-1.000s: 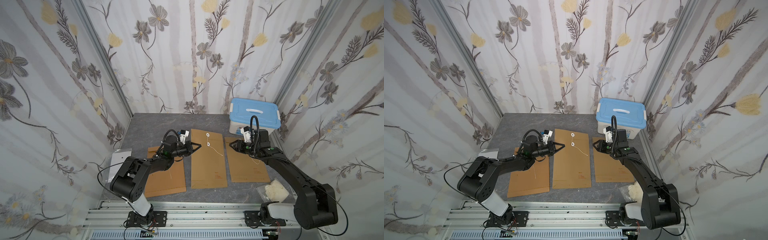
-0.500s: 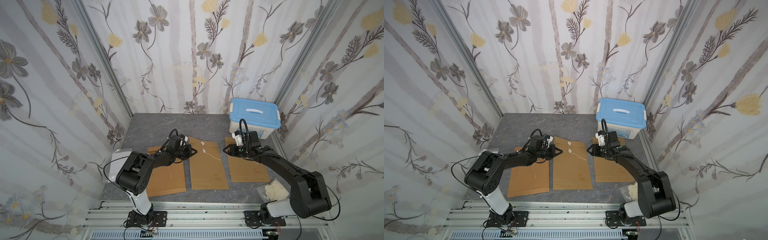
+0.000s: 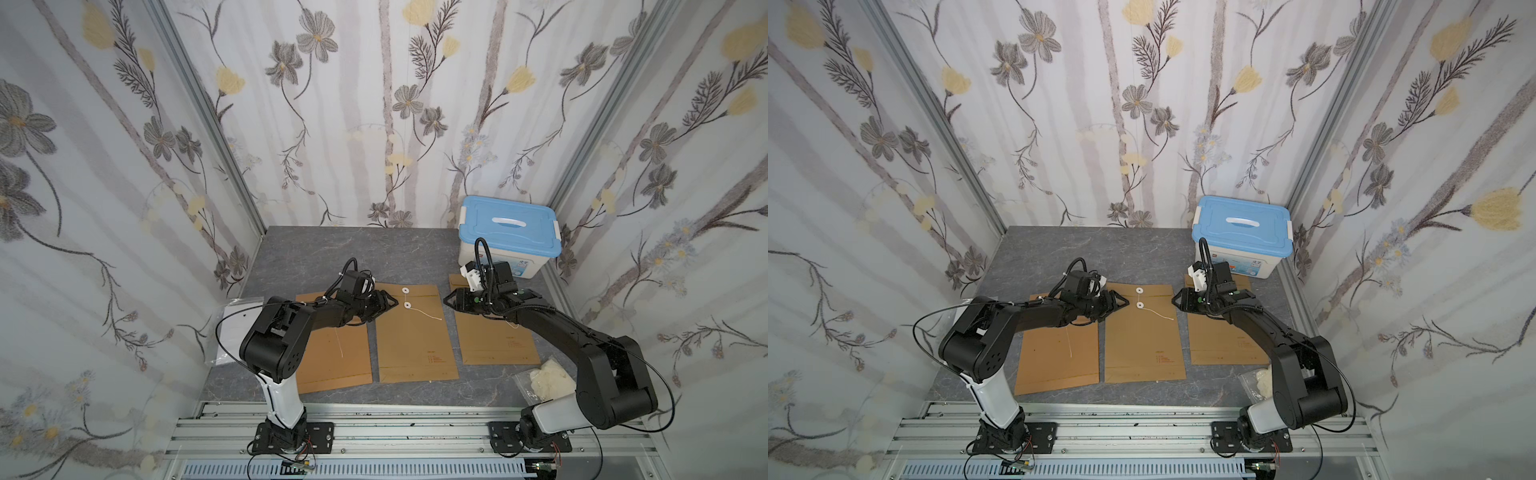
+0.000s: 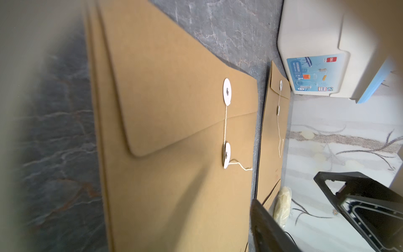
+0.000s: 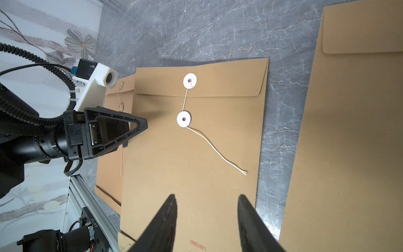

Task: Close the mouth of the file bag
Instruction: Place the file bag at the center of the board.

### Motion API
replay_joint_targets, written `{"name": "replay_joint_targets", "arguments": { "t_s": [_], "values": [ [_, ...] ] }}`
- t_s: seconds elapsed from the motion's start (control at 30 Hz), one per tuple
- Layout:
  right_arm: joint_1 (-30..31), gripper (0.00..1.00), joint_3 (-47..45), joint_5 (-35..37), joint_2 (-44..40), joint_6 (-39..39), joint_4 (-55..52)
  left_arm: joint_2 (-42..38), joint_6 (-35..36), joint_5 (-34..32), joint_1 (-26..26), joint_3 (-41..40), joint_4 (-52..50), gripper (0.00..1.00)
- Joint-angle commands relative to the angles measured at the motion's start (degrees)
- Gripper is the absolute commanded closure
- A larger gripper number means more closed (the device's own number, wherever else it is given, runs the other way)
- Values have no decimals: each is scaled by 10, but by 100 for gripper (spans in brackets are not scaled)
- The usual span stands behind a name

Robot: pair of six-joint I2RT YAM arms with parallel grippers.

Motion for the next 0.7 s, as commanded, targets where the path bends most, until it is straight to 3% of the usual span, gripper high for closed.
{"name": "replay_joint_targets", "arguments": {
  "t_s": [0.0,0.13,0.4,0.67],
  "values": [
    [0,53,5,2,-2,-6,9,-11,28,-29,-3,17,-62,23],
    [-1,53,7,3,-3,-6,8,-35,56,-79,-14,45,-149,14],
    [0,53,9,0,-4,-6,7,-53,90,-167,-28,89,-271,9],
    [4,53,10,2,-36,-6,1,-63,105,-184,-32,108,-291,8]
  ]
}}
